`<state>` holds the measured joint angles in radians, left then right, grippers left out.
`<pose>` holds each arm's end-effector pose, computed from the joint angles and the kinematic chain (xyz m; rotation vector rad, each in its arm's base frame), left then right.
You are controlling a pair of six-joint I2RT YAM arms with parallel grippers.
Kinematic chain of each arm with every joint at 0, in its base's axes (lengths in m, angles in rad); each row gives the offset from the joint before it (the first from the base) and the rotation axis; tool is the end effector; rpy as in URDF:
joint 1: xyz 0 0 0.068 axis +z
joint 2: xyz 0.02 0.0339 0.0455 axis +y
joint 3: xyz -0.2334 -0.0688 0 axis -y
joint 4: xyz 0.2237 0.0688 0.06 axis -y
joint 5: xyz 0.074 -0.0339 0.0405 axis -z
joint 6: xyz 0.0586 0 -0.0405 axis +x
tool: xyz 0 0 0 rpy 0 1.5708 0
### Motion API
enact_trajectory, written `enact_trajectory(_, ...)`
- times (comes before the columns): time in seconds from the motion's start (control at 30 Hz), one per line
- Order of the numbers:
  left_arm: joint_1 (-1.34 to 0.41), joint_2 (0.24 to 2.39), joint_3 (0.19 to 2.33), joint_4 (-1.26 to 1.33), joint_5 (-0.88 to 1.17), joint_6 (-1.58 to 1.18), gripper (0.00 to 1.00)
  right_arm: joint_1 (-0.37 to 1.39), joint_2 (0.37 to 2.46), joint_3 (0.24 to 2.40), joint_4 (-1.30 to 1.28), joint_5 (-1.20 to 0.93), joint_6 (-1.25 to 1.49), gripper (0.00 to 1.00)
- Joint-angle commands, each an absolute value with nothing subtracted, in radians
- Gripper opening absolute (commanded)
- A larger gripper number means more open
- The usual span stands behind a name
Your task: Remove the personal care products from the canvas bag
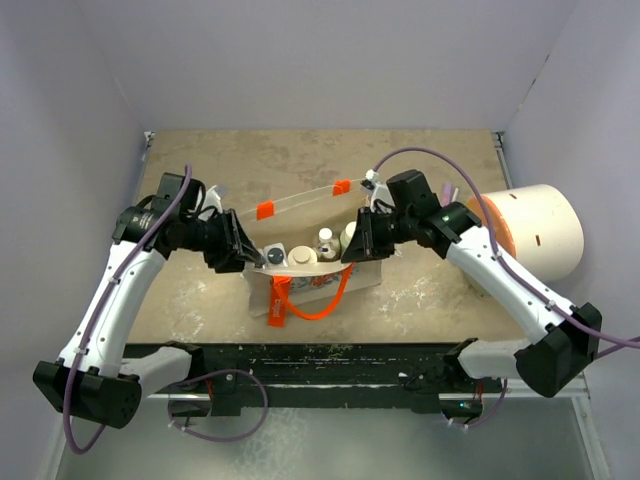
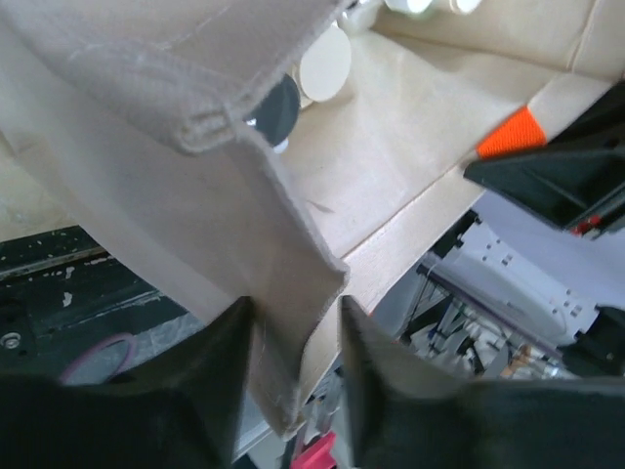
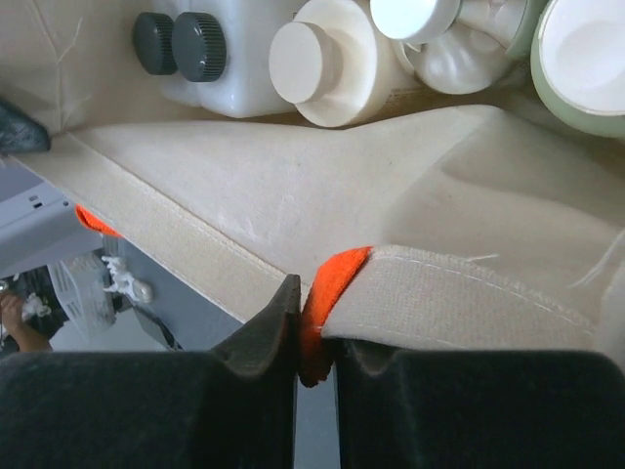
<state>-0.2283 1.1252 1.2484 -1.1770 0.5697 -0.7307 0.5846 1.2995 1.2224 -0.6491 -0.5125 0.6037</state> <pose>0.1828 -0.0749 0.3039 -0.4782 2.7216 -1.0518 0.2165 0.1777 0.2979 -0.2669 2.4704 1.1565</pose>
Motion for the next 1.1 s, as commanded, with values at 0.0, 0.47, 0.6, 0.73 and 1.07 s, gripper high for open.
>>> enact_trajectory(0.0,-0.231,1.072,1.242,-1.134,0.737,-0.733,0.56,0.591,1.242,1.194,-0.664,-0.511,0.615,0.2)
enact_trajectory(0.47,-0.23,1.057,1.069,-1.246,0.708,-0.638,0.69,0.591,1.22,1.016,-0.721,-0.337,0.531,0.47)
enact_trajectory(0.6,-0.231,1.062,1.005,-1.261,0.7,-0.598,0.66,0.591,1.223,0.975,-0.759,-0.29,0.502,0.5)
enact_trajectory(0.73,-0.231,1.048,0.945,-1.251,0.693,-0.597,0.63,0.591,1.216,1.027,-0.801,-0.245,0.474,0.54)
enact_trajectory(1.07,-0.232,1.031,0.878,-1.229,0.689,-0.607,0.57,0.591,1.192,1.383,-0.872,-0.129,0.257,0.67)
